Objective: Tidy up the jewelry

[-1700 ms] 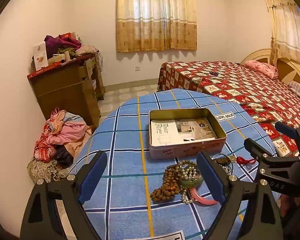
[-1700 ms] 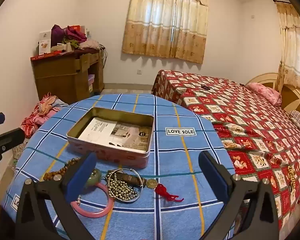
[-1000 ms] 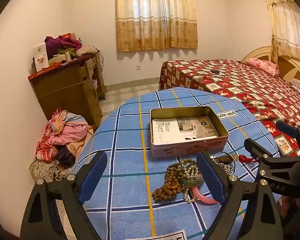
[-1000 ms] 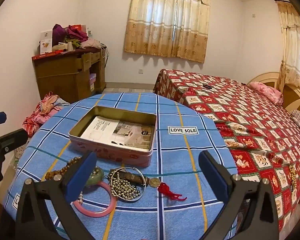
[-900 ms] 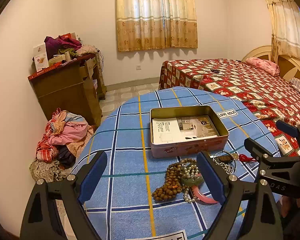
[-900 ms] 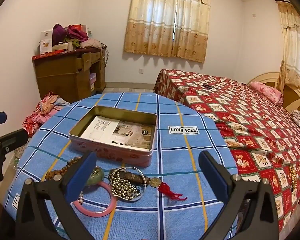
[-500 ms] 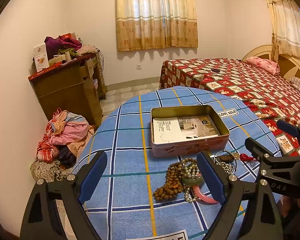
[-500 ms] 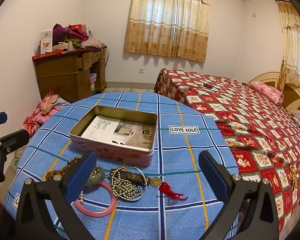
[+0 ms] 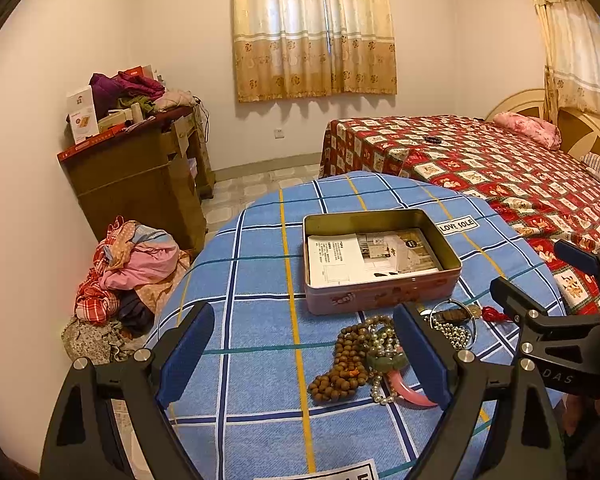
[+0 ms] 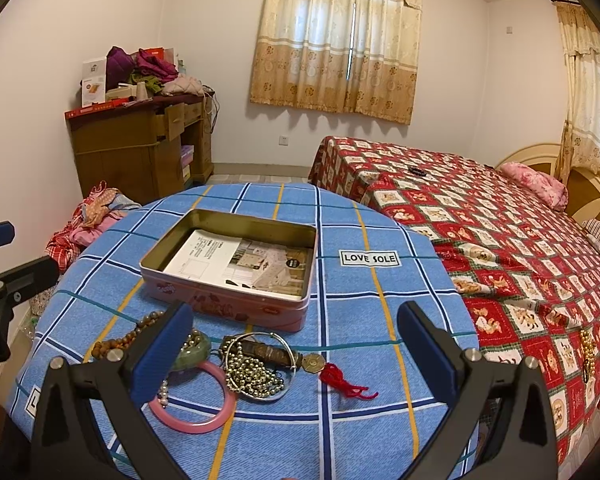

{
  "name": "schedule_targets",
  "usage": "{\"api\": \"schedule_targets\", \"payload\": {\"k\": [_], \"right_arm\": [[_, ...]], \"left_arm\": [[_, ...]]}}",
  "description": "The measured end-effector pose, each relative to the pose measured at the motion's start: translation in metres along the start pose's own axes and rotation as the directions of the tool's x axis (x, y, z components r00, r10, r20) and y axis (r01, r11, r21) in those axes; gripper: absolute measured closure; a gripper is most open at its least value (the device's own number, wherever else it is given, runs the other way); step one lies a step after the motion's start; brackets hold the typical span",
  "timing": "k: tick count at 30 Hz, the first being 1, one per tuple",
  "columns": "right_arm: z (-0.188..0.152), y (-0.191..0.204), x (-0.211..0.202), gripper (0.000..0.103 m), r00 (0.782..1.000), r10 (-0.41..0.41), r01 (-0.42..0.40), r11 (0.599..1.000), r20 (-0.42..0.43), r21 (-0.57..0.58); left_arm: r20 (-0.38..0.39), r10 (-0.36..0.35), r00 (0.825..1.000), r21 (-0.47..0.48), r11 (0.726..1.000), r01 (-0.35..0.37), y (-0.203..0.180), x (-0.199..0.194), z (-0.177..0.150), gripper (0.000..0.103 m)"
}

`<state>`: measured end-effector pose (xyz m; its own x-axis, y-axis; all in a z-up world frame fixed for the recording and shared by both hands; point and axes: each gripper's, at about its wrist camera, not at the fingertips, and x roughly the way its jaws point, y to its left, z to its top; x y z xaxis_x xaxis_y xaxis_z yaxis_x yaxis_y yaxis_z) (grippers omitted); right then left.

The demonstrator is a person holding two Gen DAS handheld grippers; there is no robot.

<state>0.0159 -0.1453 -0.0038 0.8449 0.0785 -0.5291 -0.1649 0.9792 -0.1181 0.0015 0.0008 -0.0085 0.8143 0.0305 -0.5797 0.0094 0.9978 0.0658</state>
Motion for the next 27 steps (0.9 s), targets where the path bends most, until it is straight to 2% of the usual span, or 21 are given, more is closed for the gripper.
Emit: {"api": "schedule_targets", "payload": {"k": [27], "right_arm": [[-0.0001, 0.0004, 0.0007, 0.000, 1.000, 0.001, -0.001, 1.000, -0.002, -0.001]], "left_arm": [[-0.008, 0.002, 1.000, 0.009, 1.000, -0.002, -0.0007, 0.0027, -0.0005, 0.012]]}}
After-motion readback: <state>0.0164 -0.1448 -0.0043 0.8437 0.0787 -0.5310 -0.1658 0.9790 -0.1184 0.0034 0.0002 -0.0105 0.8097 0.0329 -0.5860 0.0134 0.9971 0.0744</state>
